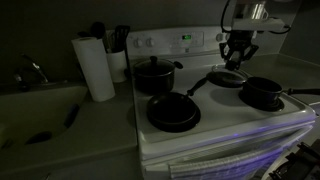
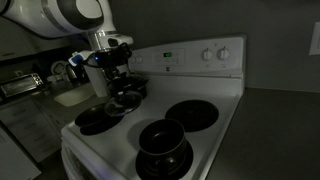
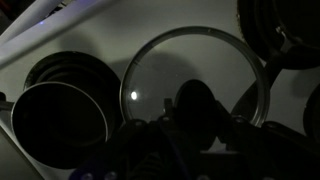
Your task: Remove the smaller pots lid and put it on the stove
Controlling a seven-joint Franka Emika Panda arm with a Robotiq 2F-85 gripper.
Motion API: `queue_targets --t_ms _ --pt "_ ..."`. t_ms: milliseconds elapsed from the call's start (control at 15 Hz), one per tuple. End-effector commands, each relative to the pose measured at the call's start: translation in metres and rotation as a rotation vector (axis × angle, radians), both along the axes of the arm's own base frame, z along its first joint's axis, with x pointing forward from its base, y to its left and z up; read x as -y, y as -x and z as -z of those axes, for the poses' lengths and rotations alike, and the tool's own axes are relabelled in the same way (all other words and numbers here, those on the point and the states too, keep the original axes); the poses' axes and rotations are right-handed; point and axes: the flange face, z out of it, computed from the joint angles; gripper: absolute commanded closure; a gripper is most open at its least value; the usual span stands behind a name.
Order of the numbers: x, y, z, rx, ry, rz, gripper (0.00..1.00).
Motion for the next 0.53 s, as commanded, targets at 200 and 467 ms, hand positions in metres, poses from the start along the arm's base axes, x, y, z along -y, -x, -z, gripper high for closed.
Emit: queue_targets --t_ms 200,467 --pt "-0.008 0.007 0.033 -0.037 -0.059 0.062 0.84" --pt "-0.014 0.014 0.052 -0.044 -0.070 0.053 0.84"
